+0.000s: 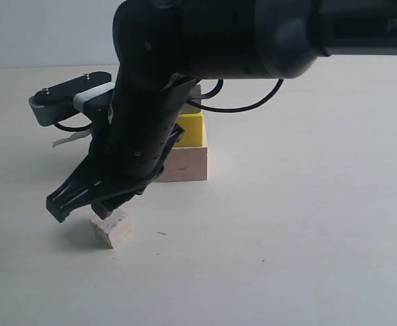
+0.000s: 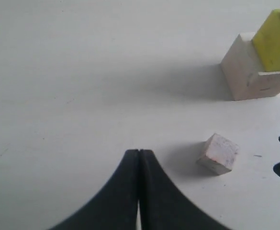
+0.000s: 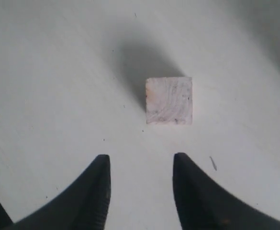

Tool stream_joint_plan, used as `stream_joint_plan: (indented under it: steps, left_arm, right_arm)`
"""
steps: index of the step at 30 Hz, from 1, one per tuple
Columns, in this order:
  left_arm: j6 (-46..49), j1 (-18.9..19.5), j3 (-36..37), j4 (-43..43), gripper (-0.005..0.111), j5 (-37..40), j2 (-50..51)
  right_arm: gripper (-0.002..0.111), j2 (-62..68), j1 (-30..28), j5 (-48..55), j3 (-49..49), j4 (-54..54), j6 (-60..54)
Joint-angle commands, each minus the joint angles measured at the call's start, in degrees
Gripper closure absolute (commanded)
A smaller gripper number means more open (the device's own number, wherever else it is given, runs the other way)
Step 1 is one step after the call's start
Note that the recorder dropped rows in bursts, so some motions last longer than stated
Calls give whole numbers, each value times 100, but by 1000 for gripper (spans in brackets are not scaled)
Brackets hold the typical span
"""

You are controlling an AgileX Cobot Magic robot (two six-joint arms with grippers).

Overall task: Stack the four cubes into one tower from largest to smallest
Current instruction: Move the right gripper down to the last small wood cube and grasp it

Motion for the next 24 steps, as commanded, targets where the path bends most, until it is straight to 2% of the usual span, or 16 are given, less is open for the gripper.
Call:
stream_joint_plan:
  steps: [1, 8, 24]
  left_arm:
    - [-98, 3, 13, 153, 107, 486, -106]
    - [-98, 3, 13, 235, 107, 874, -119]
    - [-98, 3, 13, 252, 107, 834, -119]
  right_arm:
    - [58, 231, 12, -83, -297, 49, -205]
    - [52, 675, 12, 11, -651, 107, -589]
    - [53, 1373, 12, 262, -1444, -195, -741]
